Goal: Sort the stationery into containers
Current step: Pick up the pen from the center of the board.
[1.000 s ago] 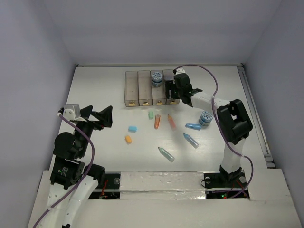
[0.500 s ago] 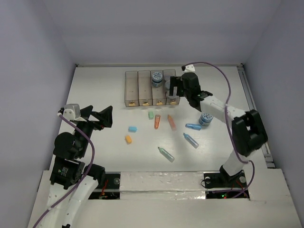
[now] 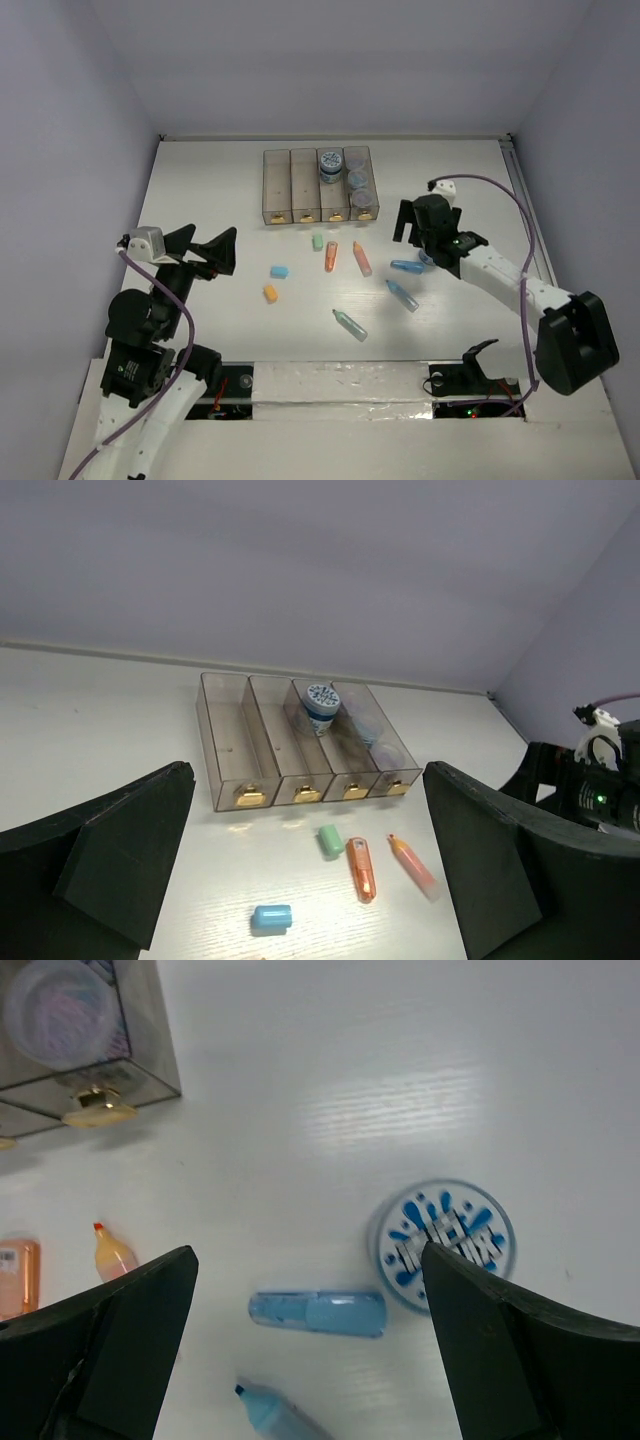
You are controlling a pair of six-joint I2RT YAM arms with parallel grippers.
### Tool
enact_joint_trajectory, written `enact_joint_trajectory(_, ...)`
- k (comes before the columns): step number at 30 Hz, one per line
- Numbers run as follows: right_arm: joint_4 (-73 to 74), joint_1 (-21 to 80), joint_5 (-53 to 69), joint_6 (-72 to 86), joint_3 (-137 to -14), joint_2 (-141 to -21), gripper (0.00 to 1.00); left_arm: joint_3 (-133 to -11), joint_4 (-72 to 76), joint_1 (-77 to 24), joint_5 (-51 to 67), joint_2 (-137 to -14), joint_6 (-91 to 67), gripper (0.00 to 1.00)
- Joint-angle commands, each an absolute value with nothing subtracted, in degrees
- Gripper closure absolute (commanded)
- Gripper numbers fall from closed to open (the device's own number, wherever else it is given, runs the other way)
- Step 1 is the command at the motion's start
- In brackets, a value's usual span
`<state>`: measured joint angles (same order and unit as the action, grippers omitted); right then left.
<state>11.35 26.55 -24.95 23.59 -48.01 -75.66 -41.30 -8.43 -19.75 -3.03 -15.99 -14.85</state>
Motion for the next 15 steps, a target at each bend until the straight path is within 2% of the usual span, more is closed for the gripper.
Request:
enact_joint_trajectory(1,18.8,26.5,-29.4,28.6,-46.2,-68.5,0.00,-42.4,-5.6,-20.7,-2.7,-14.2,-14.4,0.01)
enact_joint_trajectory(7,23.3,26.5,-31.6,32.4,-43.9,-65.2,0.00,-42.4,-6.2,-22.4,-3.7,-12.4,-14.5,0.01)
enact_joint_trajectory(9,22.3,26.5,-28.0,31.4,-43.5,-64.6,0.02,-42.5,-6.2,-23.1,-3.8,-11.8,-14.3,0.01)
enact_joint_trajectory(12,20.4,26.5,-19.1,28.9,-42.9,-64.0,0.10,-42.4,-6.3,-23.7,-4.0,-11.2,-14.4,0.01)
enact_joint_trajectory(15,24.8,26.5,-13.0,27.3,-45.3,-67.6,0.12,-42.5,-6.5,-24.3,-4.2,-10.9,-14.3,0.01)
